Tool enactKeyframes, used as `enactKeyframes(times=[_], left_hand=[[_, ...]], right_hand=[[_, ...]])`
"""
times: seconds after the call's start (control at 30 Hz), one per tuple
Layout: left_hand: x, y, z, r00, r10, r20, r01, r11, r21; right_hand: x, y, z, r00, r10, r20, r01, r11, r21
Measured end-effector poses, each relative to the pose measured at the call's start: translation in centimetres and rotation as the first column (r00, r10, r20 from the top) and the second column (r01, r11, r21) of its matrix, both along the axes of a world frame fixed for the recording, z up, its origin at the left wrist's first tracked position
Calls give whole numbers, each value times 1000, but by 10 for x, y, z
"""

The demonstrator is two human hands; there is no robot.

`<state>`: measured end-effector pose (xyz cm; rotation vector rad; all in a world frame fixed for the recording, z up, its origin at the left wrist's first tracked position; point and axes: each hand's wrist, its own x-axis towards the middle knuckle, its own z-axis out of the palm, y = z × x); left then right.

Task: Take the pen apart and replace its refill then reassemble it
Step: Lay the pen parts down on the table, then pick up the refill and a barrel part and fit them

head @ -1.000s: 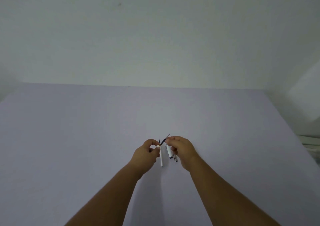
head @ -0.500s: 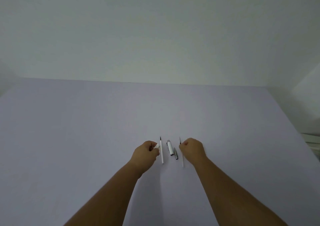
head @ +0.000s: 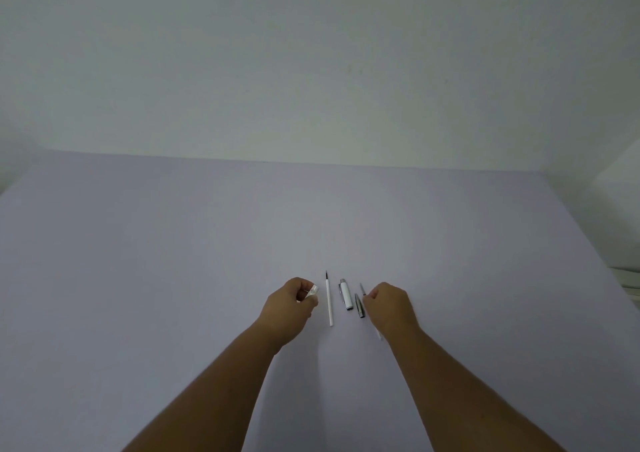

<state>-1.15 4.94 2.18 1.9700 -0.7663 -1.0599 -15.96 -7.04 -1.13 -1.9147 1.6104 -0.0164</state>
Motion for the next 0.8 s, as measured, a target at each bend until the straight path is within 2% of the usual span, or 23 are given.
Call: enactKeyframes(times=[0.13,0.2,0.33,0.43,0.57,0.63,0.7,0.77,0.8], left_hand=[[3,2,0,1000,9,15,-10,1000,6],[4,3,0,1000,2,31,-3,1000,12],[6,10,-2,997,-2,80,1,1000,21],[9,18,-5,994,6,105,-9,999,33],[15,27,-8,992,20,126,-27,998,51],[16,31,-8,992,24,125,-32,998,60],[16,34,-8,992,26,126,-34,997,64],[15,36,-6,991,23,134,-31,998,59],[14,37,-4,990,20,142,-29,998,59]], right_hand=[[10,5,8,993,-29,111,35,998,-54],[19,10,12,990,8,143,0,998,-55],[42,24,8,977,214,-23,-215,971,-108],[53,37,-1,922,340,-186,-368,917,-153],[57,54,-5,914,329,-238,-374,909,-181],[58,60,-5,930,304,-204,-338,928,-158],[58,64,-1,971,215,-105,-225,970,-93],[58,63,5,994,69,88,-69,998,-2],[57,62,10,977,-7,214,-1,999,37]])
